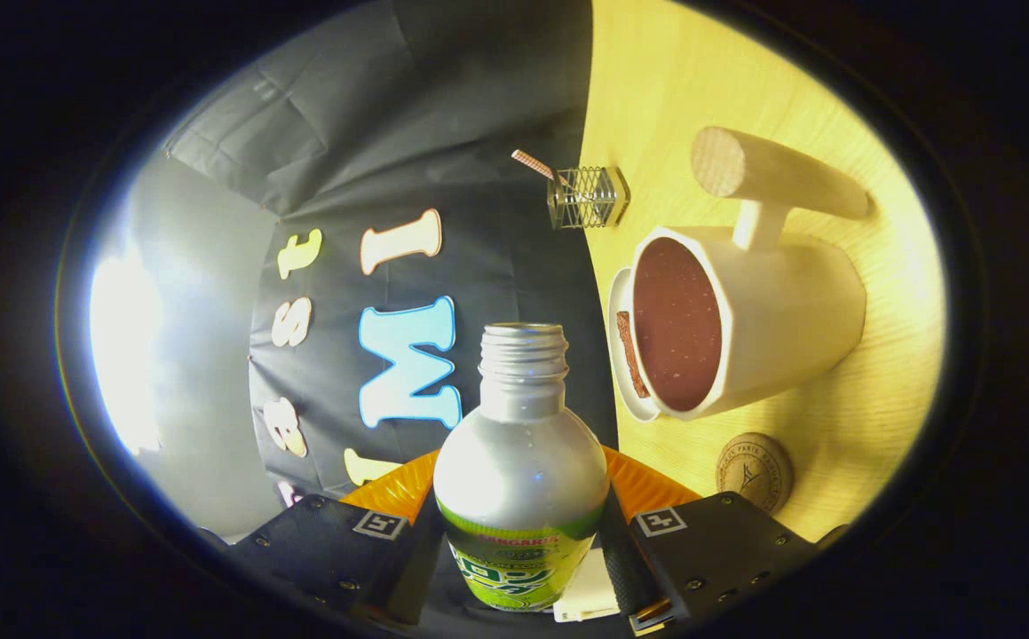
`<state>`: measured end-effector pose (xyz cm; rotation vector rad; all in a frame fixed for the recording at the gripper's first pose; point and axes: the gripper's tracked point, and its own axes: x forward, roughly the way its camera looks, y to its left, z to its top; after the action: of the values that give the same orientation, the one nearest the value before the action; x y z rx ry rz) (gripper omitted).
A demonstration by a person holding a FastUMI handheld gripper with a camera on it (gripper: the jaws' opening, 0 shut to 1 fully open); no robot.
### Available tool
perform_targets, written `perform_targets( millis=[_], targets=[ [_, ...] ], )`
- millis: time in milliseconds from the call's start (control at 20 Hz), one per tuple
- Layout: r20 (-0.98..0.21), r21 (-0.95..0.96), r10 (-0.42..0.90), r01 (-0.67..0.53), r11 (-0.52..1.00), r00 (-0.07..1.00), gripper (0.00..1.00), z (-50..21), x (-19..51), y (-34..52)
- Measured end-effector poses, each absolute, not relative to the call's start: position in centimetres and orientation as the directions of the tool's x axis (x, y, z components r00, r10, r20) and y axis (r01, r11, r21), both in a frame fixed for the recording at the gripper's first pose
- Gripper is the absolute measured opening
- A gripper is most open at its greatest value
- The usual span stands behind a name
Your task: Take the bottle from table, then pour the juice into the cup, finally place the bottle on the coaster
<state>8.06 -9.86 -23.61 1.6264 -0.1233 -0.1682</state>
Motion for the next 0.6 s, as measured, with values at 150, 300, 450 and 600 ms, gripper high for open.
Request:
perform_targets(
  millis=[150,300,450,600],
  targets=[
    [-0.031,0.999,-0.177,0.035,0.02,0.984,0.78,-23.5,8.0,-9.5],
    [-0.042,0.99,-0.157,0.063,0.126,0.987,0.78,-23.4,7.8,-8.7],
    [-0.05,0.967,-0.137,0.082,0.24,0.989,0.78,-23.0,7.7,-8.0],
    [-0.068,0.924,-0.134,0.113,0.365,0.989,0.78,-22.4,7.6,-7.9]
  ],
)
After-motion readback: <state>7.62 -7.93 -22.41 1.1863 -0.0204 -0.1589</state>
